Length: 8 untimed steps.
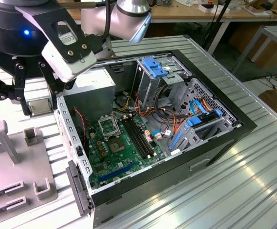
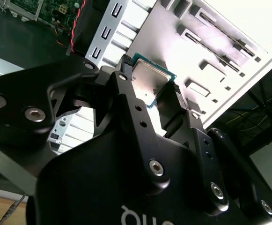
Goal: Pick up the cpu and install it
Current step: 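Pick up the cpu and move it towards the insertion slot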
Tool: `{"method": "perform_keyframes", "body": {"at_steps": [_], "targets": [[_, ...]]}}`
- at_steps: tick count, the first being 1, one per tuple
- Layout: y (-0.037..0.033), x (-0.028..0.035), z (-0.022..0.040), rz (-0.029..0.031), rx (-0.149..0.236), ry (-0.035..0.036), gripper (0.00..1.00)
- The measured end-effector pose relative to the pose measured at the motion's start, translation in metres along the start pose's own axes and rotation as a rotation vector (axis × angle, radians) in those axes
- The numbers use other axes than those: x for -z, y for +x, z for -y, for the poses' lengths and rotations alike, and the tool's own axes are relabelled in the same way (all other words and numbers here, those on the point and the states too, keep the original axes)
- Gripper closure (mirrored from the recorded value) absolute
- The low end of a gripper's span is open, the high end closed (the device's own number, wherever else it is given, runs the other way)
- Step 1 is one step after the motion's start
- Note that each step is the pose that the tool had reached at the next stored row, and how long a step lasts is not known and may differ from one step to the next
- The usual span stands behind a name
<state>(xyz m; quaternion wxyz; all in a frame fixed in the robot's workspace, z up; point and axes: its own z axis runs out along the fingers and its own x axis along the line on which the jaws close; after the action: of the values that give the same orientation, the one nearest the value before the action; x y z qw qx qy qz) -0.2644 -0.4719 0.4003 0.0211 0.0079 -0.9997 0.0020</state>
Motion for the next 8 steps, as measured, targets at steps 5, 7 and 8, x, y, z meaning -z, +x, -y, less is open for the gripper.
{"method": "perform_keyframes", "body": {"at_steps": [5, 7, 8], "targets": [[-0.0064, 0.0002, 0.0005, 0.0, 0.0, -0.0001, 0.53], [-0.0085, 0.0003, 0.0007, 0.0, 0.0, 0.0, 0.53], [-0.0093, 0.0004, 0.0007, 0.0, 0.0, 0.0, 0.53]]}}
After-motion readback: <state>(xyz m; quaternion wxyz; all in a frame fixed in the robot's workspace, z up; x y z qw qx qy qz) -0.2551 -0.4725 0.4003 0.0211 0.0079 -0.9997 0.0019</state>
